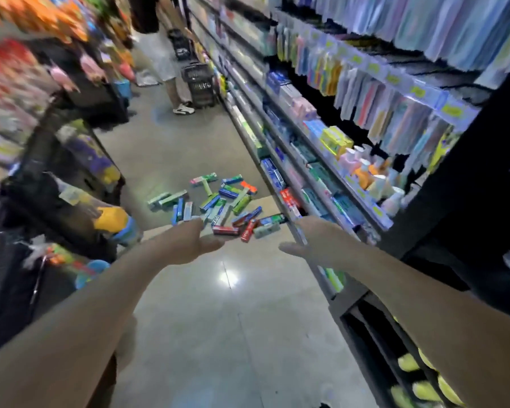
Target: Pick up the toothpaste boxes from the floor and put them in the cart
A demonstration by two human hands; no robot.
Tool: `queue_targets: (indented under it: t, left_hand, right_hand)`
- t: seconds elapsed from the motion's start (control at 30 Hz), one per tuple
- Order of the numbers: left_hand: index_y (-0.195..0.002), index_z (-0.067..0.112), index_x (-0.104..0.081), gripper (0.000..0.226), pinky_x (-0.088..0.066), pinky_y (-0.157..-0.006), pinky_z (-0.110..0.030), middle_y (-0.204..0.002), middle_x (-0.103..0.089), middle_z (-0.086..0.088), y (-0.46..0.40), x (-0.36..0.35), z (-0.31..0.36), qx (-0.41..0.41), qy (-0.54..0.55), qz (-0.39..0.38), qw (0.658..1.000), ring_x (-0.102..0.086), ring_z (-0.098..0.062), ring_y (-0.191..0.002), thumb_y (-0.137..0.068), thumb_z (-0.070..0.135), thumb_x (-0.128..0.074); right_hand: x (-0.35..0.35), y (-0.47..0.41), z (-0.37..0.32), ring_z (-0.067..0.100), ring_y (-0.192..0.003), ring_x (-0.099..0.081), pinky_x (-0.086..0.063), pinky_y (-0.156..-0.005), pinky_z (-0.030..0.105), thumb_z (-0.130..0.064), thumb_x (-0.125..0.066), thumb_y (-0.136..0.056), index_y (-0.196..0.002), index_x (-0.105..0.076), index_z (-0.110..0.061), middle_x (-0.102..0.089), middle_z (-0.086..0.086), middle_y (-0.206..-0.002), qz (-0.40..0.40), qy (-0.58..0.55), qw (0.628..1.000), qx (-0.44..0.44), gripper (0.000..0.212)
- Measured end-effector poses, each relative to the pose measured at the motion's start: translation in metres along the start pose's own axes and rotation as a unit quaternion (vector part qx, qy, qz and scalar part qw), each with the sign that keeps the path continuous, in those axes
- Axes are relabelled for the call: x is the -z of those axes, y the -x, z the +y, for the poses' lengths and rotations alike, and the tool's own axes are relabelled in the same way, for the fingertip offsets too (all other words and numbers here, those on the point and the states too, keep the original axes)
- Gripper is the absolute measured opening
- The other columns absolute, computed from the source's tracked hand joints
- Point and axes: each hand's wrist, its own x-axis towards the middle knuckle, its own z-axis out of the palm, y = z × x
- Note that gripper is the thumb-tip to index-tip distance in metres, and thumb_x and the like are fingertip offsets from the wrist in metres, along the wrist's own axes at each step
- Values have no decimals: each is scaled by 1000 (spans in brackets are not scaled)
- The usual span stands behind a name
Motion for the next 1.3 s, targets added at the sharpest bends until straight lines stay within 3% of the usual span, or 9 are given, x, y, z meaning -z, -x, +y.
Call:
queue_targets:
  t: [0.1, 0.2, 0.37, 0.43, 0.57, 0.7, 0.9, 1.1, 1.3]
  left_hand:
    - [-141, 11, -42, 76, -46, -95, -32, -138, -54, -10, -14, 6, -30, 42, 27, 9, 999, -56, -29, -119, -88, 64, -54]
    - [-152, 10, -27, 97, -45, -100, -37, -148, -47, -11, -37, 15, -56, 104, 28, -8, 994, -51, -29, -127, -83, 75, -49]
    - [-133, 16, -48, 113, -51, -93, -39, -127, -61, -7, -86, 32, -94, 139, 64, 20, 988, -60, -26, -110, -56, 99, -41]
    - [-130, 19, -50, 106, -51, -95, -40, -125, -62, -3, -106, 45, -97, 157, 81, 16, 984, -61, -24, -109, -58, 97, -44]
    - [-134, 15, -49, 77, -48, -98, -40, -131, -58, -6, -147, 64, -94, 183, 118, 25, 976, -57, -24, -113, -82, 71, -56]
    - [-145, 11, -38, 88, -47, -97, -36, -144, -49, -9, -189, 72, -97, 192, 110, 12, 975, -52, -27, -123, -83, 71, -55]
    - [-145, 10, -38, 85, -46, -95, -37, -143, -50, -12, -263, 95, -142, 202, 124, -5, 971, -52, -29, -123, -86, 69, -53]
    - [-153, 12, -26, 85, -42, -102, -36, -154, -39, -10, -341, 136, -205, 187, 135, -27, 973, -46, -28, -132, -90, 63, -54]
    - [-149, 10, -31, 79, -41, -100, -35, -147, -46, -11, -420, 171, -267, 176, 110, -82, 975, -48, -27, -129, -92, 62, -51]
  right_hand:
    - [-3, -46, -24, 23, -123, -50, -41, -96, 37, -69, -50, -87, -135, -49, -20, -55, 2, -133, -8, 14, 998, 59, 68]
    - [-6, -99, -38, 24, -120, -52, -45, -97, 40, -72, -51, -84, -134, -50, -22, -55, 1, -133, -38, 1, 995, 87, 71]
    - [22, -178, -48, 27, -123, -50, -44, -100, 45, -72, -50, -85, -136, -47, -16, -52, 5, -138, -55, 17, 991, 122, 76]
    - [33, -210, -46, 27, -122, -52, -46, -98, 45, -76, -50, -82, -137, -46, -17, -52, 4, -139, -56, 19, 990, 130, 81]
    - [48, -275, -43, 25, -125, -52, -43, -101, 44, -77, -48, -81, -148, -37, -17, -42, 4, -150, -66, 40, 986, 151, 91]
    - [49, -335, -47, 24, -136, -40, -42, -104, 46, -77, -47, -82, -151, -32, -19, -39, 2, -153, -77, 60, 983, 157, 91]
    - [38, -424, -79, 29, -129, -47, -44, -102, 48, -75, -48, -83, -149, -33, -17, -47, 6, -146, -96, 90, 978, 159, 89]
    - [27, -519, -122, 27, -136, -41, -40, -108, 47, -74, -49, -84, -153, -27, -19, -41, 4, -152, -120, 95, 979, 132, 91]
    - [21, -598, -149, 26, -124, -51, -46, -98, 43, -72, -49, -84, -144, -41, -17, -54, 6, -138, -128, 97, 983, 91, 82]
